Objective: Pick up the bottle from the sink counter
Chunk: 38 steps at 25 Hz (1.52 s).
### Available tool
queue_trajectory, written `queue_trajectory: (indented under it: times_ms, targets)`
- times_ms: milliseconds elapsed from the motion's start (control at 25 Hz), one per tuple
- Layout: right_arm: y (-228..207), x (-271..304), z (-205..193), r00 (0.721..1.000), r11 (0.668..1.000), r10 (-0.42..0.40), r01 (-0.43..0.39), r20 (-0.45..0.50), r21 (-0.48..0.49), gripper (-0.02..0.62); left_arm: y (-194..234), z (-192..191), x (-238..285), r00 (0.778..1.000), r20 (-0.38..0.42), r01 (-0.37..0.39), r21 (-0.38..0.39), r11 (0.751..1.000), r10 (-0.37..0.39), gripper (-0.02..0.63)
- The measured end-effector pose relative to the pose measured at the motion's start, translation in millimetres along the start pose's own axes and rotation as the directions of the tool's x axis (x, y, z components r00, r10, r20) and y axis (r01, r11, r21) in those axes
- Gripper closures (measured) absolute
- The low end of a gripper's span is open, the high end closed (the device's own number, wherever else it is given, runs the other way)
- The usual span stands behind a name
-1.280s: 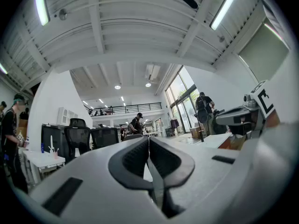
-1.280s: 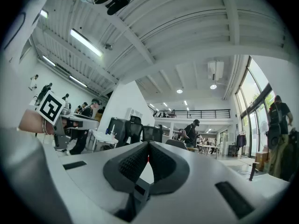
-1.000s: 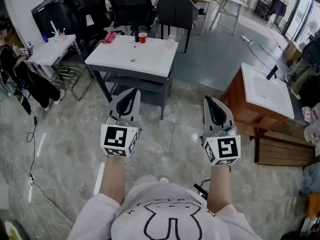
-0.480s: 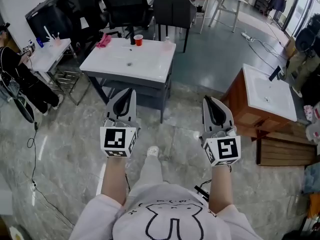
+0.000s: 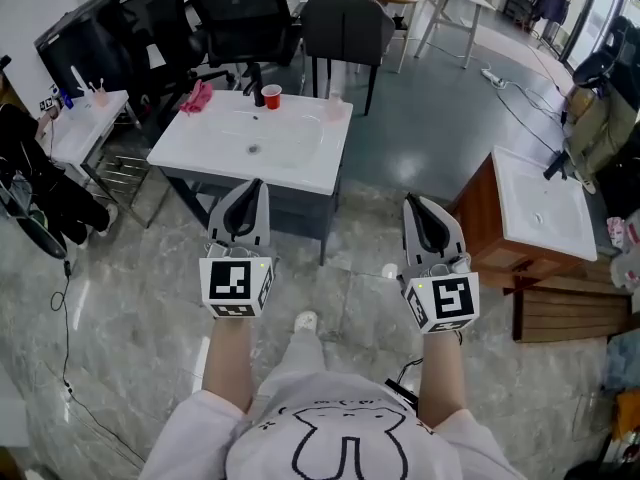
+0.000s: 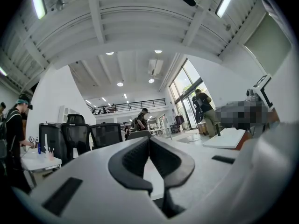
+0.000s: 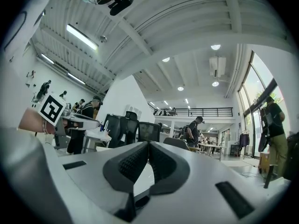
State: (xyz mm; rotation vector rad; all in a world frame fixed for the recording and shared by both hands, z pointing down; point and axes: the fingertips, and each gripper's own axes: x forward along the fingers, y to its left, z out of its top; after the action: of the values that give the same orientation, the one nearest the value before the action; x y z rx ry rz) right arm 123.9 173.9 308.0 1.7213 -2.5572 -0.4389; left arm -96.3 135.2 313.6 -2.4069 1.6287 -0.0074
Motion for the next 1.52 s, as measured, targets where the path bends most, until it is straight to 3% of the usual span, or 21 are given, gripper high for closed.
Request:
queue_trajectory:
  times_ms: [600,920,1520]
  targets:
    - [-24,160,-26,0.998,0.999,-0.036,0.034,-0.046,-0.029,0.565,67,-37,150,0.98,-0.016,0.197,-0.042,0.98,-0.197,0.597]
    - [-28,200,-50,0.994,0.998,-0.053,0.051,-0.093,-0.023,0.565,96,-55,189,0.979,-0.021,0.199,-0.107,0.974,-0.203,0.597]
    - [-75,247,-81,0.992,0.997,-0.077,0.08,-0.101,0.025,0.565,92,-77,251,0.975,-0.035,0.216,-0.092,0.972,-0.22,0.597]
